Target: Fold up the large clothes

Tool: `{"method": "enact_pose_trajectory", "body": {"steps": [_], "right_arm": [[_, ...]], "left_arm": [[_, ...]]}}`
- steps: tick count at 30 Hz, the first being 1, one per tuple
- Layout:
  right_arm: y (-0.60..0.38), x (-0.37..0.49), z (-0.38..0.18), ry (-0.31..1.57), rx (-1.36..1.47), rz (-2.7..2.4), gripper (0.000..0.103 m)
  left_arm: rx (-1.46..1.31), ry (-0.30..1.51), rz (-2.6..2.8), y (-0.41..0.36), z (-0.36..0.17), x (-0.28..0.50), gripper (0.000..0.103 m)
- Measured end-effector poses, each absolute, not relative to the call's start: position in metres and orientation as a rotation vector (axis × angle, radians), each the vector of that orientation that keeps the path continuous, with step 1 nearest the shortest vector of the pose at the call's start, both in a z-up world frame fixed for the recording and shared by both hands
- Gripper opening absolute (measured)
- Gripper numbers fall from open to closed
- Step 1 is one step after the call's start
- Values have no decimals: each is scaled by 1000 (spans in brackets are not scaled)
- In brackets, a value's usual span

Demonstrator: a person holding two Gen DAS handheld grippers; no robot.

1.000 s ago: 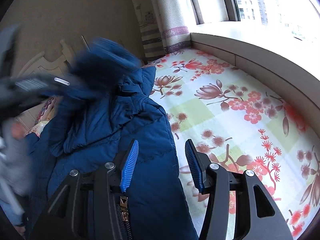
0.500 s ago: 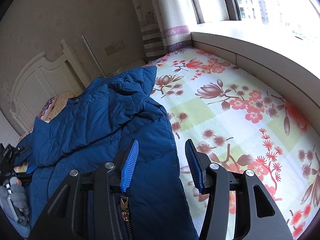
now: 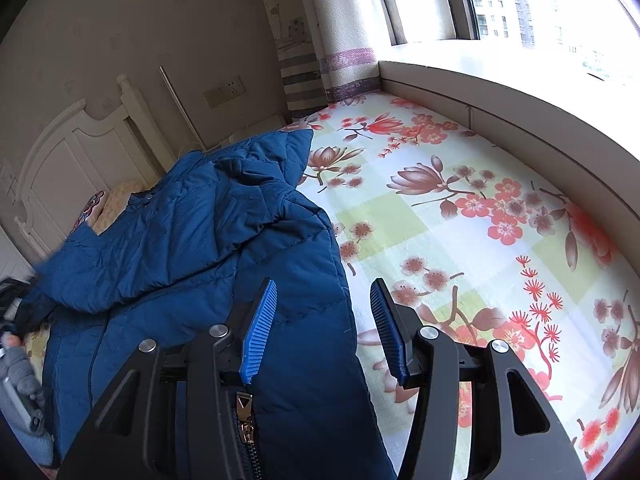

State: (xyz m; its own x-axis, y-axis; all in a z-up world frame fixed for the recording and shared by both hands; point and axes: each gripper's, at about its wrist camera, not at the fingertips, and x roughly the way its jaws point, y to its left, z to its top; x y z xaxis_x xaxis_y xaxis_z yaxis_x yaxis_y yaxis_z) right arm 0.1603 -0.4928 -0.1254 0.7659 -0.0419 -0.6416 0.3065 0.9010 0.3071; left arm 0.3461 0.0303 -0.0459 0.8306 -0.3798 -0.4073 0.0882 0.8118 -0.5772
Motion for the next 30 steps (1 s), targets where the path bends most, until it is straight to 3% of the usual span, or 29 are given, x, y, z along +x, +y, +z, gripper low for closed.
{"method": "enact_pose_trajectory", "body": {"steps": [3,4,6,7,8,12,14,17,21,24,30], "right_arm": [[-492,160,-125,681,413,-195,50],[-493,159,-125,680,414,-194,50],[-493,158,-124,681,415,-195,50],[-492,159,-124,682,415,-196,50],[-492,158,-124,684,413,-197,50],[-491,158,-122,678,407,-202,50],[-489,158,-121,681,394,-209,50],[-475,158,-106,654,308,-215,50],[-447,179,-74,625,155,-141,50],[-432,213,-65,652,64,-86,50],[-435,290,-113,852,4,-186,49]], "left_arm": [[-373,431,-147,14,-22,306,2],[-314,441,-76,9,-22,299,9],[-239,530,74,7,-34,302,35],[-240,566,118,11,-40,306,75],[-246,588,148,15,-44,309,82],[-254,521,143,22,-23,304,84],[-197,539,86,8,-15,314,91],[-89,675,-11,-20,-23,351,91],[-35,847,-90,-38,-78,384,90],[19,832,-124,-45,-96,380,98],[-68,719,-165,-33,-87,365,99]]}}
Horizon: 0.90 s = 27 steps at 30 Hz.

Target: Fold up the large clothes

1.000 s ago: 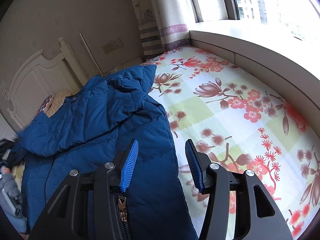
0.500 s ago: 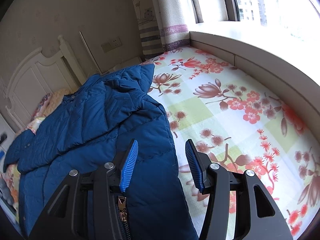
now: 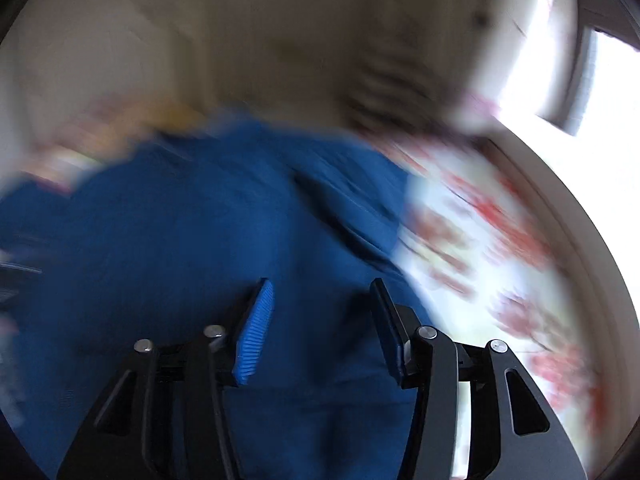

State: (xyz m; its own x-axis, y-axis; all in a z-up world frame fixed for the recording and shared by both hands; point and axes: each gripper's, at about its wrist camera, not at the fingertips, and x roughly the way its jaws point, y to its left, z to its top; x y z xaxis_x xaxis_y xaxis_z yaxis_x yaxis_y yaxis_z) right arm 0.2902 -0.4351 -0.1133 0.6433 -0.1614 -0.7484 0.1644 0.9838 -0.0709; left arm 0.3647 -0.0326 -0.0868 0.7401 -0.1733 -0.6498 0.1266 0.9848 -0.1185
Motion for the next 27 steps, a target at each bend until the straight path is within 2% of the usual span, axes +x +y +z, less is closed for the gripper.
{"method": "enact_pose_trajectory", "body": {"steps": [4,11,15,16,19,22,24,27], "right_arm": [[-459,289,-104,838,171,-233,49],[-433,323,-63,700,78,-112,63],[-444,384,-110,921,98,-71,67],[-450,385,-115,912,136,-66,67],[-446,368,-101,868,154,-158,66],[-418,325,-76,751,131,-88,72],[-395,301,-79,766,66,-20,84],[-370,288,-110,857,-105,-5,86]], "left_arm": [[-98,740,-156,-27,-87,371,99],[-75,760,-160,-31,-90,374,99],[-86,764,-165,-31,-91,373,100],[-89,765,-171,-32,-91,373,100],[-90,762,-175,-31,-90,372,100],[-122,755,-193,-26,-89,373,100],[-195,710,-191,-13,-83,369,100],[-353,624,-147,25,-68,361,100]]}}
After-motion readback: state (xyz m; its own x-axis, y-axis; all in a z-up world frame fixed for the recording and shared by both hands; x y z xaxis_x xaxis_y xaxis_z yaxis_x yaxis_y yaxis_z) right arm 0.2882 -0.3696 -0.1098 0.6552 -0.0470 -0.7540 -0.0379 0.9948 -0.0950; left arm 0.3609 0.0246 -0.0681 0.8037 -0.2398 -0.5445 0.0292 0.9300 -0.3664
